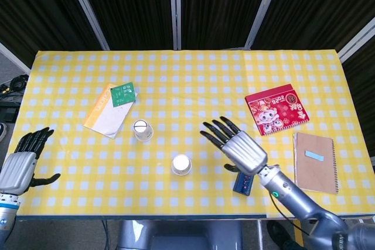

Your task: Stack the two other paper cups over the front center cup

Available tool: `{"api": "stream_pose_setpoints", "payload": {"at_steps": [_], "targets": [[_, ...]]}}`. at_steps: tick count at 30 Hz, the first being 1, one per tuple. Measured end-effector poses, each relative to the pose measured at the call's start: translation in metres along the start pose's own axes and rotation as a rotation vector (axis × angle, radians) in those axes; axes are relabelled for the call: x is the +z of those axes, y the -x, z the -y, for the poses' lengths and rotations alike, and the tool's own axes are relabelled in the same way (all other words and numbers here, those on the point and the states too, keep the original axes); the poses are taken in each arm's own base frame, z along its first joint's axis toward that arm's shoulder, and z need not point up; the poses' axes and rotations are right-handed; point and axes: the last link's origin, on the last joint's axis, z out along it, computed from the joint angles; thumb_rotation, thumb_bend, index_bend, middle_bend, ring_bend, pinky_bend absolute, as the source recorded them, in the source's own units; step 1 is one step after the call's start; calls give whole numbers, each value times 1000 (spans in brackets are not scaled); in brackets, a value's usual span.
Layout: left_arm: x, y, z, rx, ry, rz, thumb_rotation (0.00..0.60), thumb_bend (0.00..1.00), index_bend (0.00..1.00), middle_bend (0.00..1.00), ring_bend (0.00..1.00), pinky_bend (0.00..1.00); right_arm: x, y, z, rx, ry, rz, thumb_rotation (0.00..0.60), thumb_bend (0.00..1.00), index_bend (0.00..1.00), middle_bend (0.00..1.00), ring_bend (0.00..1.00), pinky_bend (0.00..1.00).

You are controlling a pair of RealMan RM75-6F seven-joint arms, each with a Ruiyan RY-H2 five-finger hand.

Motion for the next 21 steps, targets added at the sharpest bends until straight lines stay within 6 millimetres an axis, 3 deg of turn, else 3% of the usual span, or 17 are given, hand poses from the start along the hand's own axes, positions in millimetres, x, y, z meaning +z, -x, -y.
{"api": "stream_pose_setpoints", "payload": {"at_steps": [4, 9, 17, 21], "targets": [[10, 2, -5, -1, 31, 0, 600, 0, 0, 0, 0, 0, -44, 4, -33, 23, 109, -6, 600, 0, 0, 0, 0, 0], [36, 5, -20, -12, 102, 31, 600, 0, 0, 0, 0, 0, -93, 14, -55, 61, 249, -47, 600, 0, 0, 0, 0, 0], [106, 1, -68, 66, 293, 63, 600, 0, 0, 0, 0, 3, -120, 33, -54, 103, 395, -92, 600, 0, 0, 0, 0, 0], [140, 7, -101, 132, 365, 103, 600, 6, 14, 18, 56, 70, -123, 36, -56, 72, 433, -100, 600, 0, 0, 0, 0, 0]]}}
